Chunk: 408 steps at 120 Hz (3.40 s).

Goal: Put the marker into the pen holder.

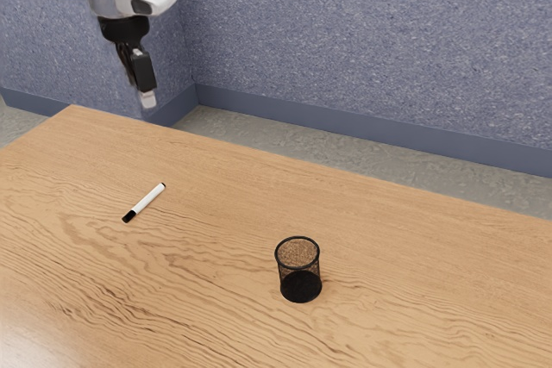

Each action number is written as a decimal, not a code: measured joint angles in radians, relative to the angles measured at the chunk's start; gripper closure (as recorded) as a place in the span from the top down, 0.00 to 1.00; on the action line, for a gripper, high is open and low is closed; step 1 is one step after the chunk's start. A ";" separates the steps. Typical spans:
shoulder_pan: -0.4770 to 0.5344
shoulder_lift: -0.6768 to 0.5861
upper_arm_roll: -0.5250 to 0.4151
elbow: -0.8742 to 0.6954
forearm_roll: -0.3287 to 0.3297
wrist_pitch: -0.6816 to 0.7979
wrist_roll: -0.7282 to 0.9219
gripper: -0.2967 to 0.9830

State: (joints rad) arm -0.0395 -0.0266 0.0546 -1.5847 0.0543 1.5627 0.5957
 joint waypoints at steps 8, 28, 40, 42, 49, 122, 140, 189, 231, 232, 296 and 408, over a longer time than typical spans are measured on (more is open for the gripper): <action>-0.004 0.000 0.001 0.000 -0.001 0.014 0.028 0.77; -0.020 0.002 0.007 -0.005 -0.001 0.035 0.081 0.77; -0.129 -0.018 0.121 -0.079 0.001 0.062 0.087 0.77; -0.144 -0.019 0.143 -0.100 0.001 0.075 0.088 0.77; -0.149 -0.020 0.200 -0.179 0.001 0.126 0.088 0.77; 0.185 0.685 0.248 0.176 -0.241 0.470 0.064 0.58; 0.161 0.711 0.247 0.160 -0.297 0.491 0.054 0.49; 0.161 0.775 0.250 0.160 -0.358 0.528 0.034 0.44; 0.161 0.800 0.252 0.162 -0.361 0.562 0.027 0.25; 0.161 0.800 0.252 0.163 -0.361 0.563 0.026 0.25; -0.104 0.385 0.262 -0.002 -0.280 0.589 0.103 0.15; -0.388 0.379 0.097 -0.055 -0.442 0.601 0.184 0.16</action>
State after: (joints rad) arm -0.4279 0.3527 0.1518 -1.6397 -0.3873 2.1635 0.7800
